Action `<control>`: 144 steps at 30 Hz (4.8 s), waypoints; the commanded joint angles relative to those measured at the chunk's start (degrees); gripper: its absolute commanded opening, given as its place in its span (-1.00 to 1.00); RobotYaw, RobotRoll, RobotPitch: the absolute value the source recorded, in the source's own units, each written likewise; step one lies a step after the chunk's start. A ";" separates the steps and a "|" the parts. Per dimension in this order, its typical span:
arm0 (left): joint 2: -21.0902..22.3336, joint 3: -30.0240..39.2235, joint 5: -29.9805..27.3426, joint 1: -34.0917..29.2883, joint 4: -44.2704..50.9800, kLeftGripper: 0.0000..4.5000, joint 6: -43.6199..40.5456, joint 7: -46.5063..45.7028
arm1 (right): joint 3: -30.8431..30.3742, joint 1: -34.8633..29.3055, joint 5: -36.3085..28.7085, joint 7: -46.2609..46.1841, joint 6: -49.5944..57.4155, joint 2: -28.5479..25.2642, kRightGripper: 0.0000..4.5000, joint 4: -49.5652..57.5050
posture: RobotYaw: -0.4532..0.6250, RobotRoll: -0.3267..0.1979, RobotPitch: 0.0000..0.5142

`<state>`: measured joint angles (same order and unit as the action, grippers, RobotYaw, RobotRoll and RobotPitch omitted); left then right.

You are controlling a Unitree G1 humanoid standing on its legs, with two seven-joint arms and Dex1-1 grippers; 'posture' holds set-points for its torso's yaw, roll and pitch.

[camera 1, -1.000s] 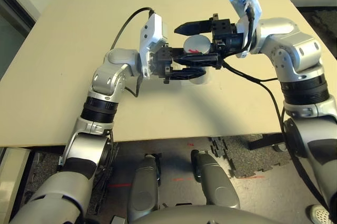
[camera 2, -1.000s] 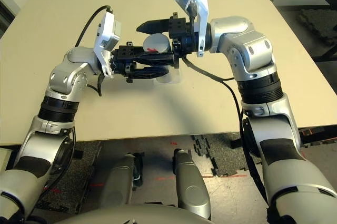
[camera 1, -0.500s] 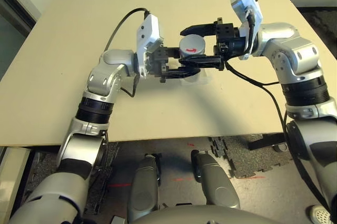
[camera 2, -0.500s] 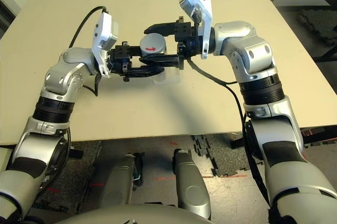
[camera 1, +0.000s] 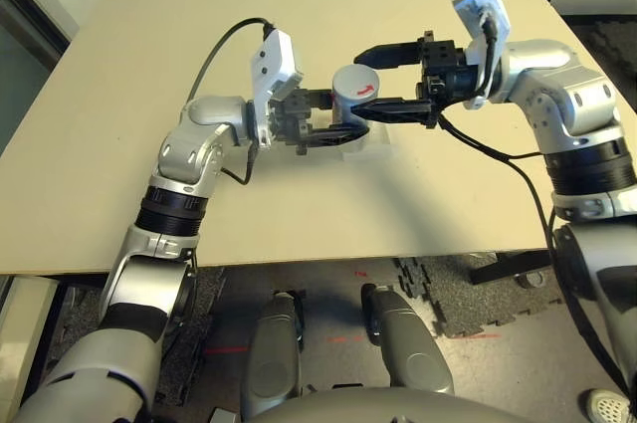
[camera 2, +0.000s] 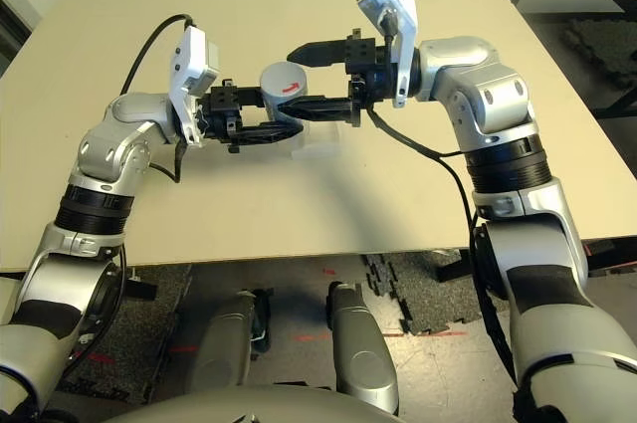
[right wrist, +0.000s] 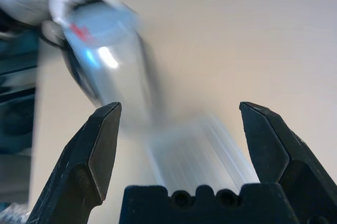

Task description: Pour the medicine from the bottle into the box.

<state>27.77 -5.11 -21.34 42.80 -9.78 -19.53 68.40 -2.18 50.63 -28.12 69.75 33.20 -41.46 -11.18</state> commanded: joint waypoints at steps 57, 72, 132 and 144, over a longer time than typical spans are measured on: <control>-3.38 -0.69 1.12 0.72 -6.42 0.09 4.38 -0.13 | -0.54 0.03 1.42 -9.96 3.55 8.22 1.00 6.55 | -0.36 0.25 -0.34; -3.45 -0.82 2.06 2.27 -10.24 0.09 6.28 0.53 | -2.01 -0.74 -2.63 -9.03 9.68 8.70 1.00 14.37 | -0.38 0.25 -0.35; -4.31 -0.80 2.92 2.00 -11.72 0.09 7.93 0.77 | 0.08 -1.32 2.07 -14.30 7.04 9.81 1.00 11.41 | -0.39 0.25 -0.38; -4.27 -0.69 3.05 2.87 -12.95 0.09 8.33 0.84 | -0.77 -0.86 -3.47 -11.40 14.21 8.05 1.00 16.86 | -0.40 0.25 -0.38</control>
<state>23.39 -5.68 -18.85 44.99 -22.21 -11.72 68.59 -2.90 50.20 -29.89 58.01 45.62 -33.33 3.43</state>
